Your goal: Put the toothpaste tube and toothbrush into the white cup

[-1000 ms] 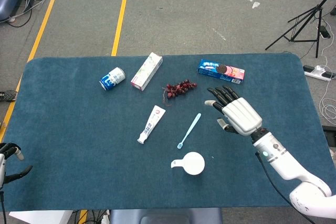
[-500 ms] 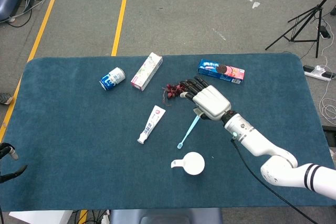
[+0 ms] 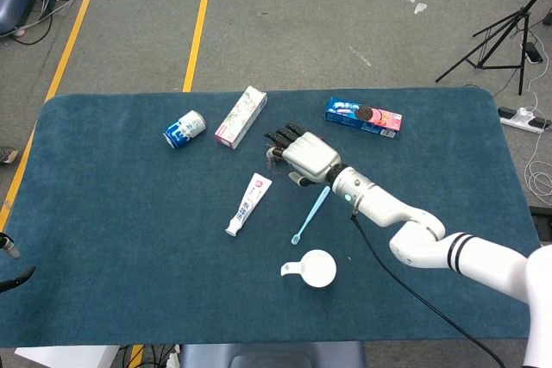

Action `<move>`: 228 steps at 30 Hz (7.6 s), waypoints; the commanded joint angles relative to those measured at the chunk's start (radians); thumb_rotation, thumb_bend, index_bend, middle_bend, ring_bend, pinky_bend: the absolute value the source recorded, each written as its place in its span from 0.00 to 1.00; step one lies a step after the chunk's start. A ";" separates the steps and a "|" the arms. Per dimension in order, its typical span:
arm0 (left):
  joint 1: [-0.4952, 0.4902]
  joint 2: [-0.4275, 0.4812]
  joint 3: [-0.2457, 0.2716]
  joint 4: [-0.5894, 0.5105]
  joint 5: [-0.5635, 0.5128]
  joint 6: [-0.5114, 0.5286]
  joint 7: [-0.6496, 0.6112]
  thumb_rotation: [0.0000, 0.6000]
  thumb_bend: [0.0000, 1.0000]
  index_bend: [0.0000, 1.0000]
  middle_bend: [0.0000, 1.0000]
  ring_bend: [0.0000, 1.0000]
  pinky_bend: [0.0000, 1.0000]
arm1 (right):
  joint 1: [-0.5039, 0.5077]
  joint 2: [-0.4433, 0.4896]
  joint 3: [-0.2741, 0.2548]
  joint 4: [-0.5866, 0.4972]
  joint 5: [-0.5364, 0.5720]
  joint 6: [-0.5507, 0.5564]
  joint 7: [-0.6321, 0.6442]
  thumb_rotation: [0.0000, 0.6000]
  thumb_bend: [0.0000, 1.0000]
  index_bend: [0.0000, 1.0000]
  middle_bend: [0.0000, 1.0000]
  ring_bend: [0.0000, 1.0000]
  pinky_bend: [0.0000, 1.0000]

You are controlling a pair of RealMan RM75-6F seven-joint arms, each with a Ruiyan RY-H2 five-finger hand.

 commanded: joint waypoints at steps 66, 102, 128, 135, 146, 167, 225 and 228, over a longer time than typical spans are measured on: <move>0.023 0.004 -0.040 0.042 -0.112 -0.039 -0.022 1.00 0.10 0.59 0.42 0.31 0.32 | 0.282 -0.493 -0.461 0.763 -0.389 0.105 0.840 1.00 0.51 0.29 0.01 0.00 0.07; 0.026 0.005 -0.034 0.026 -0.090 -0.029 -0.012 1.00 0.10 0.59 0.42 0.31 0.32 | 0.259 -0.399 -0.454 0.629 -0.341 0.152 0.729 1.00 0.56 0.42 0.00 0.00 0.07; 0.028 0.003 -0.021 0.002 -0.058 -0.007 0.022 1.00 0.10 0.59 0.42 0.31 0.32 | 0.172 -0.259 -0.411 0.365 -0.292 0.194 0.514 1.00 0.20 0.37 0.00 0.00 0.07; 0.028 0.001 -0.019 -0.003 -0.053 -0.003 0.030 1.00 0.10 0.59 0.42 0.31 0.32 | 0.162 -0.259 -0.406 0.334 -0.287 0.179 0.484 1.00 0.20 0.37 0.00 0.00 0.07; 0.030 0.002 -0.019 -0.005 -0.051 0.003 0.026 1.00 0.10 0.59 0.42 0.31 0.32 | 0.165 -0.315 -0.408 0.373 -0.299 0.155 0.493 1.00 0.20 0.37 0.00 0.00 0.07; 0.032 0.005 -0.020 -0.005 -0.048 0.006 0.018 1.00 0.10 0.59 0.42 0.31 0.32 | 0.163 -0.363 -0.407 0.437 -0.305 0.151 0.514 1.00 0.22 0.50 0.01 0.00 0.07; 0.028 0.002 0.026 -0.060 0.075 0.048 0.061 1.00 0.10 0.59 0.42 0.31 0.32 | -0.183 0.172 -0.150 -0.386 -0.093 0.563 0.051 1.00 0.27 0.61 0.07 0.00 0.07; 0.027 -0.002 0.028 -0.060 0.080 0.049 0.068 1.00 0.10 0.59 0.42 0.31 0.32 | -0.207 0.227 -0.149 -0.460 -0.098 0.575 0.052 1.00 0.27 0.61 0.08 0.00 0.07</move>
